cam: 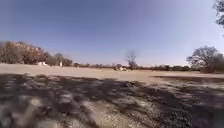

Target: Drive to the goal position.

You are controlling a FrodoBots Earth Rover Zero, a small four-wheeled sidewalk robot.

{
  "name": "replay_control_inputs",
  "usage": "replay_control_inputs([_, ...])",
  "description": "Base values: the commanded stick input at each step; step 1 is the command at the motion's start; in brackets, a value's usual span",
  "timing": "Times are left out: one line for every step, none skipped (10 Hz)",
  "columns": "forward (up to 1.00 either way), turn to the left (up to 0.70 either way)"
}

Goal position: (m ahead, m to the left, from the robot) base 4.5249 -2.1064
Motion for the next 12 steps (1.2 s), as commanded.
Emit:
replay_control_inputs([0.50, 0.00])
replay_control_inputs([0.50, 0.00])
replay_control_inputs([0.50, 0.00])
replay_control_inputs([0.50, 0.00])
replay_control_inputs([0.50, 0.00])
replay_control_inputs([0.50, 0.00])
replay_control_inputs([0.50, 0.00])
replay_control_inputs([0.50, 0.00])
replay_control_inputs([0.50, 0.00])
replay_control_inputs([0.50, 0.00])
replay_control_inputs([0.50, 0.00])
replay_control_inputs([0.50, 0.00])
